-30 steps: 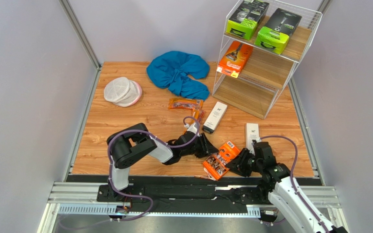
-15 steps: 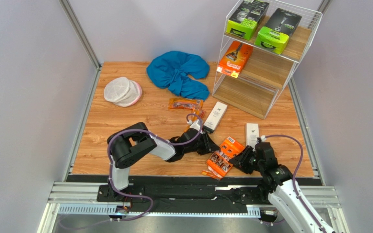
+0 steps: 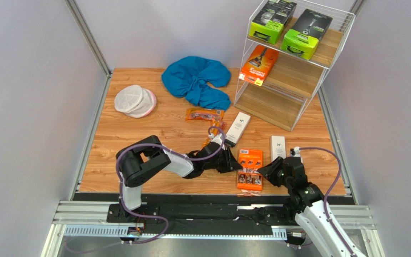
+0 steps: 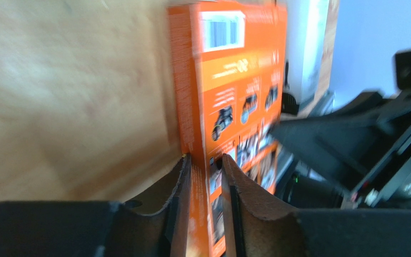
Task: Place and organize the shaving razors onto the shelf
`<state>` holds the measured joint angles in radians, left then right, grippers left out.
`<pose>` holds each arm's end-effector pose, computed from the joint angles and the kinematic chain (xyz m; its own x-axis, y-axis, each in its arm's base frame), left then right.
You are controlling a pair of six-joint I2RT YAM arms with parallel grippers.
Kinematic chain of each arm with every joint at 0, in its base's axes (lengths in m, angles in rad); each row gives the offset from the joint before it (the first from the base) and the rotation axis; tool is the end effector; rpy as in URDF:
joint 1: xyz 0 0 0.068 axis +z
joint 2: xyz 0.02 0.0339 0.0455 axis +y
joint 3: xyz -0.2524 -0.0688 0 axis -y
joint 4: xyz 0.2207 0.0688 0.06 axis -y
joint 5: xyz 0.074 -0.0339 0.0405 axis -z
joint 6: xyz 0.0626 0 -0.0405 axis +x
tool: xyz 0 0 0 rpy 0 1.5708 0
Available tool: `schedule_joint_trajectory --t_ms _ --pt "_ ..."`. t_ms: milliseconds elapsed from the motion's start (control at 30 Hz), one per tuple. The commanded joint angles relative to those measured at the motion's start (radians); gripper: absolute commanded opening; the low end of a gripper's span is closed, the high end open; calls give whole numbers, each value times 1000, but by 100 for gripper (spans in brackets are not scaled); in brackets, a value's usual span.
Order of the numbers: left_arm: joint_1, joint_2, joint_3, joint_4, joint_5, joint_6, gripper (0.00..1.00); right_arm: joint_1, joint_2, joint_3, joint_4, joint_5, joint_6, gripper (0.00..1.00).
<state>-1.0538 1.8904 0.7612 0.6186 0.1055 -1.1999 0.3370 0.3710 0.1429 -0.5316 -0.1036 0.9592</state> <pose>0.1755 -0.3221 0.1126 -0.9356 -0.2297 -0.2683 0.1047 0.5451 -0.8318 0.1037 0.0432 0.1197 -0.7004 0.6175 -0.3580 0.3027 0.7112 0.6345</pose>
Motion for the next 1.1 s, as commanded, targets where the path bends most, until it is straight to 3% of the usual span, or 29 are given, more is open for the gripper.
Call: schedule_joint_trajectory --t_ms 0,200,300,433,600,867,1067 --pt "-140 -43 33 78 315 -23 35 11 -81 -26 248 -45 53 0" --pt "-141 -59 -2 73 278 -26 55 11 -70 12 211 -97 27 0" --pt "-140 -74 -29 79 232 -44 59 11 -43 32 202 -136 21 0" --pt "-138 -111 -52 63 198 -46 61 11 -55 44 151 -146 7 0" --pt "-138 -184 -77 -75 143 -21 64 10 -76 115 32 -97 -56 0" --pt "-138 -192 -95 -131 119 -58 66 11 183 293 -152 -10 -220 4" --pt "-132 -113 -53 -117 135 -92 66 11 310 307 -191 62 -206 0"
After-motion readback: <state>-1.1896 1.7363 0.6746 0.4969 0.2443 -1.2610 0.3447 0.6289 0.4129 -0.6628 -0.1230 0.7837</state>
